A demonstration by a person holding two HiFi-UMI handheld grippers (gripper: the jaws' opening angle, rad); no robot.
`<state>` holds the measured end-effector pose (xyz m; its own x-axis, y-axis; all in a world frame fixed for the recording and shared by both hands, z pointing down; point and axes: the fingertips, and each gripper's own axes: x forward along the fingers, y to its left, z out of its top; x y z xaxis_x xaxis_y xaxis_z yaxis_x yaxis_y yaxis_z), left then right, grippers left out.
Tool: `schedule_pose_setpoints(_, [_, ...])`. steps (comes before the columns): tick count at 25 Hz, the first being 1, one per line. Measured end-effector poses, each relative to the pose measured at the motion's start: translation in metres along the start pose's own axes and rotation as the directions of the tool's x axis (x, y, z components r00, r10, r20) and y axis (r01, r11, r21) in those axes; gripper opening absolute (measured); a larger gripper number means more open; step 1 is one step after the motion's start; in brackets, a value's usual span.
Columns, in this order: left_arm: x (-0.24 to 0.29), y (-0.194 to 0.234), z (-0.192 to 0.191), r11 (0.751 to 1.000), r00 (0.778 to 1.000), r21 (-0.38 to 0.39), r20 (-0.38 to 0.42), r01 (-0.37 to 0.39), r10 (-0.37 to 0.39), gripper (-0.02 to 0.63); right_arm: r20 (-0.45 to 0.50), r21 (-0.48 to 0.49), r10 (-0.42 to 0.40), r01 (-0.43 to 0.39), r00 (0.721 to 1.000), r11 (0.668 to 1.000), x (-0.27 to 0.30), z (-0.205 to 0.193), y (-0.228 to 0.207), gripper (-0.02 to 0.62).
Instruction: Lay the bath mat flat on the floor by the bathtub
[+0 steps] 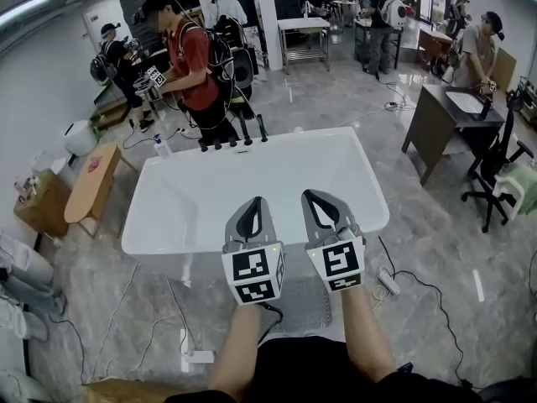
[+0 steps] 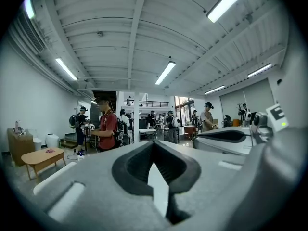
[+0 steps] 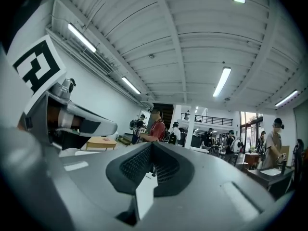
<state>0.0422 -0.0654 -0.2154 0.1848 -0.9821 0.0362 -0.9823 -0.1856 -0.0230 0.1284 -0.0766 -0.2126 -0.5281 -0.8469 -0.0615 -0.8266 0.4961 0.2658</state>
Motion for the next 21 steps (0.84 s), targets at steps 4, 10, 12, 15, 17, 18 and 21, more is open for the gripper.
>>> schedule_pose_setpoints(4, [-0.0006, -0.0056, -0.0018, 1.0, 1.0, 0.001, -0.01, 0.011, -0.011, 0.005, -0.007, 0.007, -0.01, 0.01, 1.0, 1.0, -0.0029, 0.0005, -0.0061, 0.006])
schedule_pose_setpoints(10, [-0.0049, -0.0058, -0.0055, 1.0, 1.0, -0.003, -0.013, 0.011, -0.011, 0.005, 0.001, 0.036, -0.006, 0.006, 1.0, 0.999, -0.0066, -0.0009, -0.0048, 0.006])
schedule_pose_setpoints(12, [-0.0057, -0.0042, -0.0074, 1.0, 1.0, -0.007, -0.016, 0.01, -0.01, 0.005, -0.001, 0.037, 0.002, -0.002, 1.0, 0.999, -0.0057, -0.0016, -0.0019, 0.006])
schedule_pose_setpoints(15, [-0.0056, -0.0021, -0.0086, 1.0, 1.0, -0.009, -0.022, 0.011, -0.011, 0.005, -0.008, 0.039, 0.006, -0.005, 1.0, 0.999, -0.0036, -0.0019, 0.0001, 0.006])
schedule_pose_setpoints(17, [-0.0054, -0.0022, -0.0079, 1.0, 1.0, -0.011, -0.023, 0.012, -0.012, 0.005, -0.015, 0.041, 0.005, -0.004, 1.0, 0.999, -0.0037, -0.0024, -0.0008, 0.006])
schedule_pose_setpoints(18, [-0.0053, -0.0025, -0.0072, 1.0, 1.0, -0.013, -0.022, 0.013, -0.013, 0.005, -0.016, 0.044, 0.005, -0.004, 1.0, 0.999, -0.0041, -0.0022, -0.0017, 0.006])
schedule_pose_setpoints(21, [-0.0052, -0.0032, -0.0046, 1.0, 1.0, -0.016, -0.017, 0.017, -0.017, 0.005, -0.015, 0.056, 0.003, -0.003, 1.0, 0.998, -0.0051, -0.0005, -0.0043, 0.006])
